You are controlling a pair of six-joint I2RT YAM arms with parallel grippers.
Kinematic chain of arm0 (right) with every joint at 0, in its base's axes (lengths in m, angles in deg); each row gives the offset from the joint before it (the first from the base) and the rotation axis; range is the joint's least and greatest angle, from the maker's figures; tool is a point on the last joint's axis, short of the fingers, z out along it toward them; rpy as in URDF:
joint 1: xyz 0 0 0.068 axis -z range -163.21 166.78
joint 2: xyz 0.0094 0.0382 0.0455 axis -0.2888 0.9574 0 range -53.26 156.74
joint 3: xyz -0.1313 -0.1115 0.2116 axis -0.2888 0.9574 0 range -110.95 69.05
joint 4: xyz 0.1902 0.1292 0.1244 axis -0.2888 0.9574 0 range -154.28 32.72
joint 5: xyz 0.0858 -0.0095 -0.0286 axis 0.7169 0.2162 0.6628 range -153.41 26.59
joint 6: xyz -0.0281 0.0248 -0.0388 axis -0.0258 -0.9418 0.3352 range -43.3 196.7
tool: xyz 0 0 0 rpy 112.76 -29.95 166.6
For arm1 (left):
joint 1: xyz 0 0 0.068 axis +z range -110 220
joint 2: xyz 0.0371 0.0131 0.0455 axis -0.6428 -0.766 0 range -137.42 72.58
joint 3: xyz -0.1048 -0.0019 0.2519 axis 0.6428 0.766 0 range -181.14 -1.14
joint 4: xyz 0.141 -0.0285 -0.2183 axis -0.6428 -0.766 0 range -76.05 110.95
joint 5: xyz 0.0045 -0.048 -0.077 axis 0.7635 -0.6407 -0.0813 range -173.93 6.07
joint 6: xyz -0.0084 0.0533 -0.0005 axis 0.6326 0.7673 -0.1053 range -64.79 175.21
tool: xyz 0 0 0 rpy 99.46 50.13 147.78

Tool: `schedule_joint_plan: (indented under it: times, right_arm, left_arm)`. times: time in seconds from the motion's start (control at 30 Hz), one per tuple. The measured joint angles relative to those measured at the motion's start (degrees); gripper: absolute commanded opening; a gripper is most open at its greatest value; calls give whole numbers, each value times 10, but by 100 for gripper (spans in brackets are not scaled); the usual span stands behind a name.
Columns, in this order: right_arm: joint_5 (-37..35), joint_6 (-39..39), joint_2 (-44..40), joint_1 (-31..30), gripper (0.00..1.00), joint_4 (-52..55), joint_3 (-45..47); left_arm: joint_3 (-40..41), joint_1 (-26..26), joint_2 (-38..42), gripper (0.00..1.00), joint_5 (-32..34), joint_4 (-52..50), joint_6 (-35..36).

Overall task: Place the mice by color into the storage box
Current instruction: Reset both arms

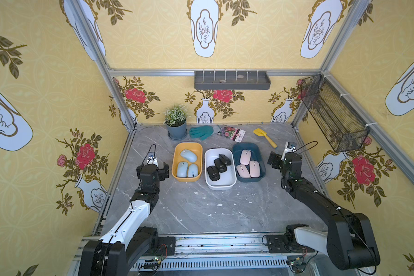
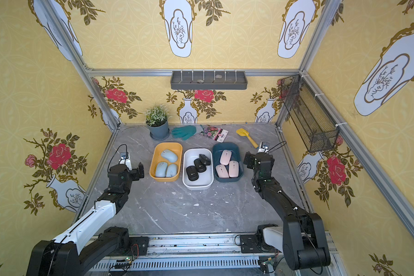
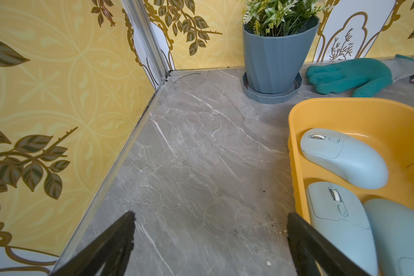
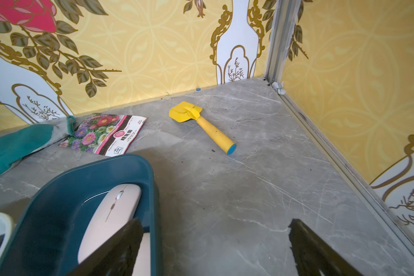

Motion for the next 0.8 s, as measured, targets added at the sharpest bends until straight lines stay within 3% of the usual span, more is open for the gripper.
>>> schedule_joint_plan:
  times: [0.2, 0.37, 0.53, 0.8]
  right_arm:
    - [6, -9, -11, 51, 97, -78, 59]
    - [17, -8, -26, 71, 98, -146, 113]
    - [5, 8, -15, 79, 98, -225, 146]
    - [-12, 49, -11, 81, 98, -230, 146]
  left_arm:
    - [76, 32, -88, 100, -24, 169, 30]
    - [90, 81, -131, 100, -91, 248, 26]
    - [101, 88, -154, 100, -142, 290, 25]
    - [104, 89, -163, 100, -143, 331, 22]
